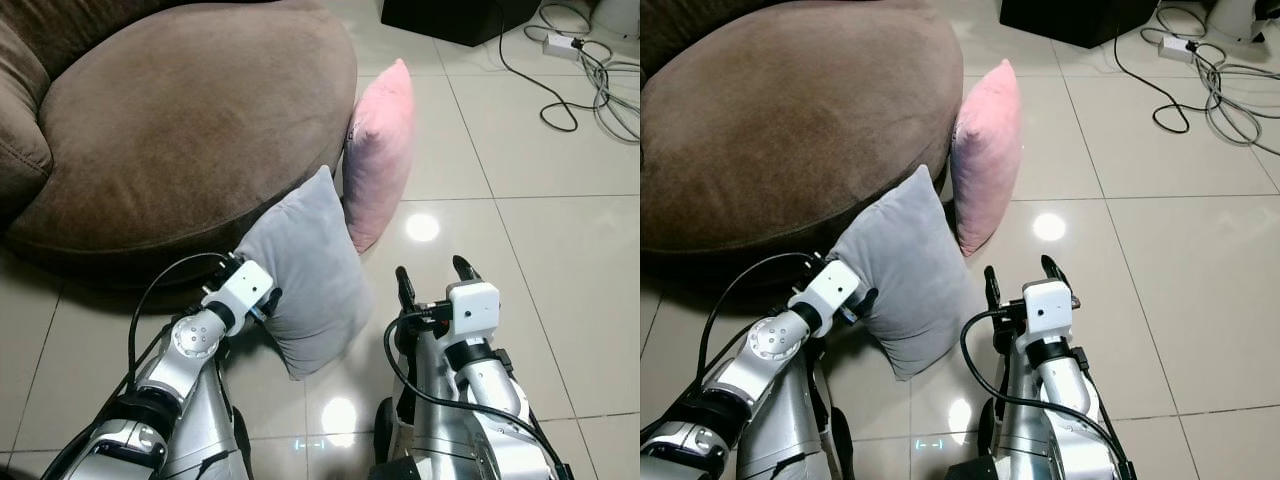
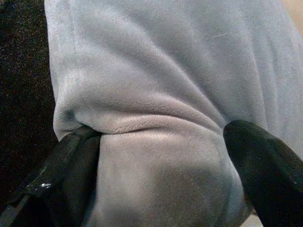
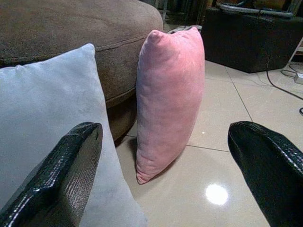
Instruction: Move the pillow to the sofa from floor
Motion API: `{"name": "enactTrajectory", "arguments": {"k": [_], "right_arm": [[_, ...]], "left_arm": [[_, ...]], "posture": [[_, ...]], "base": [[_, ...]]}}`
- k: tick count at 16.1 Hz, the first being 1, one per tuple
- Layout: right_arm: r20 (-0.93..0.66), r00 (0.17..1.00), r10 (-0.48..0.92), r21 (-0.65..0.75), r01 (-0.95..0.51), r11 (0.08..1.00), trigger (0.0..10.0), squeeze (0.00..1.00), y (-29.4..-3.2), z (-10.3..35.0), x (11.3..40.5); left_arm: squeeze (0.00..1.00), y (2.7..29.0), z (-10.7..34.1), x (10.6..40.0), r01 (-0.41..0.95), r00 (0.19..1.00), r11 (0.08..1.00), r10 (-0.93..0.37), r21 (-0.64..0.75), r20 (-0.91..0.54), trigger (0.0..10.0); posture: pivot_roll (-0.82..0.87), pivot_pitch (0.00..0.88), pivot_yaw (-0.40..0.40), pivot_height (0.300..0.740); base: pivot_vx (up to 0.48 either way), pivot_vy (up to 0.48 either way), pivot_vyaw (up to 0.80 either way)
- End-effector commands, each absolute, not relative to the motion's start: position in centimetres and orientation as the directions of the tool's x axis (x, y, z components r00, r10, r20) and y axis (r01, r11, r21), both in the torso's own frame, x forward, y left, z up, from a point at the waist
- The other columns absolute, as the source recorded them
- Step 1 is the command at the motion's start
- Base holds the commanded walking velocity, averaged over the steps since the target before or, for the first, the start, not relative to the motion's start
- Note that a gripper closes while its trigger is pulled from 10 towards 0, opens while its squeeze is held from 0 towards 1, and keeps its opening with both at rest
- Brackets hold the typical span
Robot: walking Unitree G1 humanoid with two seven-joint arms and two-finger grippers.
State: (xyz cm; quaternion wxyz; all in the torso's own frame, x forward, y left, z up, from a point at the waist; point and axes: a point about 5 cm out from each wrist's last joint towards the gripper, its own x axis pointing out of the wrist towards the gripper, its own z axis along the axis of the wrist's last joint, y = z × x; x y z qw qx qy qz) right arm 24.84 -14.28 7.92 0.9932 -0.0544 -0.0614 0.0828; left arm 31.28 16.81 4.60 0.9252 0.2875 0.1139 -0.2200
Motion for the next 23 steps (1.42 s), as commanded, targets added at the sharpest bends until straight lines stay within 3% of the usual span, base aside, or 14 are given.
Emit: {"name": "enactTrajectory", "arguments": {"k": [1, 3, 5, 15, 19, 23], "right_arm": [[0.107, 0.980, 0.166, -0.128, -0.152, 0.980, 10.0, 0.00, -14.5, 7.9, 24.4], [0.106, 0.980, 0.167, -0.131, -0.152, 0.980, 10.0, 0.00, -14.6, 7.9, 24.3], [0.102, 0.981, 0.168, -0.132, -0.154, 0.979, 10.0, 0.00, -14.6, 7.8, 24.3], [0.092, 0.980, 0.174, -0.126, -0.162, 0.979, 10.0, 0.00, -14.1, 7.5, 24.2], [0.088, 0.981, 0.175, -0.117, -0.164, 0.979, 10.0, 0.00, -13.7, 7.3, 24.1], [0.090, 0.980, 0.176, -0.115, -0.165, 0.980, 10.0, 0.00, -13.5, 7.3, 24.2]], "left_arm": [[0.00, 16.5, 3.7, 30.7, 0.496, 0.862, 0.727, -0.348, 0.475, -0.367, 10.0], [0.00, 17.9, 4.6, 31.5, 0.384, 0.915, 0.794, -0.258, 0.472, -0.311, 10.0], [0.00, 19.2, 5.8, 32.0, 0.334, 0.936, 0.805, -0.223, 0.491, -0.273, 10.0], [0.00, 22.9, 11.4, 34.4, 0.323, 0.946, 0.722, -0.227, 0.611, -0.232, 10.0], [0.00, 23.4, 9.9, 34.6, 0.566, 0.815, 0.567, -0.279, 0.598, -0.508, 10.0], [0.00, 22.8, 7.6, 33.9, 0.691, 0.699, 0.499, -0.280, 0.522, -0.658, 10.0]], "posture": [[0.05, 0.225, -0.035, 0.420], [0.05, 0.226, -0.037, 0.420], [0.05, 0.229, -0.036, 0.420], [0.06, 0.235, -0.021, 0.420], [0.07, 0.243, -0.008, 0.420], [0.07, 0.243, -0.006, 0.420]], "base": [[0.000, 0.000, 0.00], [0.000, 0.000, 0.00], [0.000, 0.000, 0.00], [0.000, 0.000, 0.00], [0.000, 0.000, 0.00], [0.000, 0.000, 0.00]]}}
